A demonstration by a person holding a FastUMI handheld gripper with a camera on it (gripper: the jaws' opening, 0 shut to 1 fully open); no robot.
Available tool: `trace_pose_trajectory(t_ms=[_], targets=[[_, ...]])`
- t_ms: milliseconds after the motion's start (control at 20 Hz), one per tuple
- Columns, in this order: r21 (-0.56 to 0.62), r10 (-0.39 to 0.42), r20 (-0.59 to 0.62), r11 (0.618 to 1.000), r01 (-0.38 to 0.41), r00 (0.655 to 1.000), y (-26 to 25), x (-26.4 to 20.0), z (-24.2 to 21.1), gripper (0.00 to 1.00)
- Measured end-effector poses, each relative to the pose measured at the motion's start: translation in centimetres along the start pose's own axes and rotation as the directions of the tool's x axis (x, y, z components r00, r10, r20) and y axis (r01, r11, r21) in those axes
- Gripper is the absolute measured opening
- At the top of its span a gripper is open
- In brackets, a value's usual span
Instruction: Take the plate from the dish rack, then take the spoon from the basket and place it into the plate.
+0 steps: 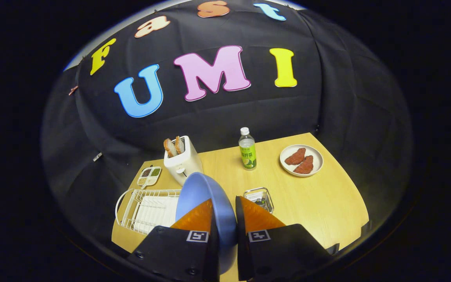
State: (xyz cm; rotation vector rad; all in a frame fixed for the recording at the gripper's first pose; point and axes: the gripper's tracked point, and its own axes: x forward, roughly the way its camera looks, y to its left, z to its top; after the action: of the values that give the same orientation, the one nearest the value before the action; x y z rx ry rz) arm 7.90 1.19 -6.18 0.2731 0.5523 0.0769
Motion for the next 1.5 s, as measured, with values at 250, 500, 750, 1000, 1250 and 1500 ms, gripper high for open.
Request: trace_pose_trajectory(t_ms=[250,500,750,1000,1250,1500], targets=[[0.123,0.054,-0.065,0.991,-0.046,0.996,-5.6,-3.9,-3.7,0.22],[0.162,0.115,-0.185,0.983,-0.085,0.976,-9.6,-4.1,-10.1,0.22],[0.237,0.206,-0.292,0.962,-0.138,0.934,-11.3,0.7,-15.9,0.22],[0.234,0.267,-0.355,0.953,-0.191,0.896,-12.2,6.1,-20.0,0.22],[0.238,0.343,-0.386,0.934,-0.267,0.856,-12.0,8.5,-21.4,0.24],[0.168,0.317,-0.385,0.948,-0.271,0.867,-13.3,8.2,-21.4,0.51]])
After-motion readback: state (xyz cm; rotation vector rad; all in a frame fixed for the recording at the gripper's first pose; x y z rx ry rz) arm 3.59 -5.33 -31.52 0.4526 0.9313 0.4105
